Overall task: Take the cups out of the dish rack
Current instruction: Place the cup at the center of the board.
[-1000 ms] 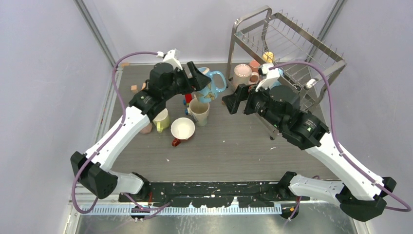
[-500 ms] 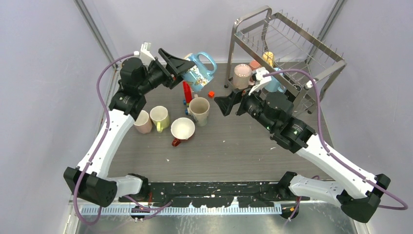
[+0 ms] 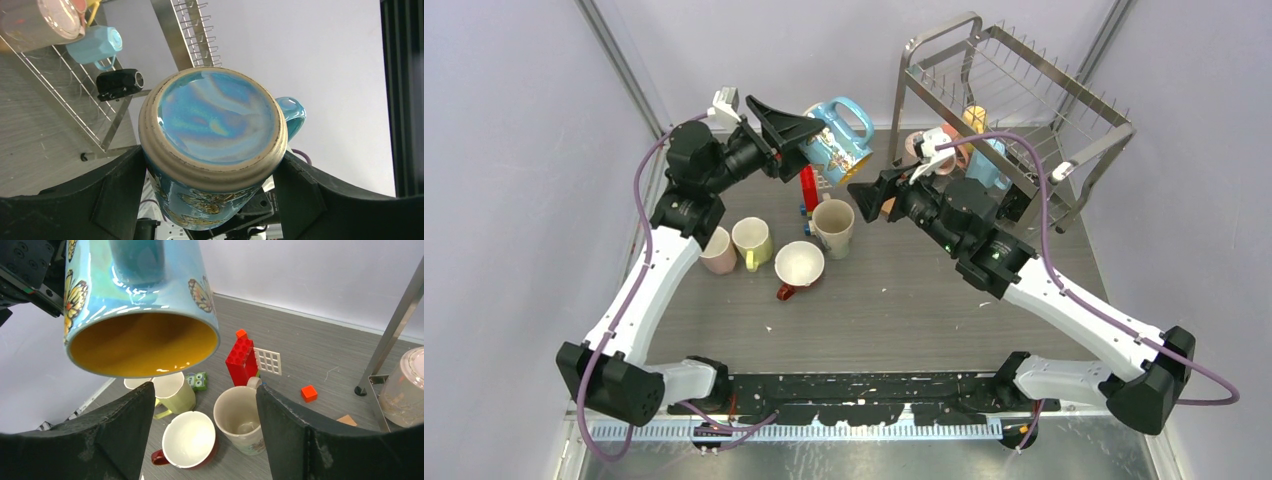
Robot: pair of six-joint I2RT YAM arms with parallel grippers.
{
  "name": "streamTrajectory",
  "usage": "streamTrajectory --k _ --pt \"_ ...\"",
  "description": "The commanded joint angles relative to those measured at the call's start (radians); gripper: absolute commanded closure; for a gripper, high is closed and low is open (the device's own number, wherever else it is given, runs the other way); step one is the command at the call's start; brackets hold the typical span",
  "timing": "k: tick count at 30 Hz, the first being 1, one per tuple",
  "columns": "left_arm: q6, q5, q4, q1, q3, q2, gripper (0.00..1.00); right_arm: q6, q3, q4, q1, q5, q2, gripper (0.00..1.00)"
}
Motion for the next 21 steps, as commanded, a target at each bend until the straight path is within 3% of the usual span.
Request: streamTrajectory --k 1,21 --pt "-0.078 0.049 0.197 0.009 0.03 -0.08 1.0 -0.028 0.068 0.124 -0.005 -0.03 0.005 0.25" --pt "-0.244 0.072 0.328 0.009 -0.028 -0.111 1.0 0.057 0.118 0.287 -0.016 -0.088 0.059 0.39"
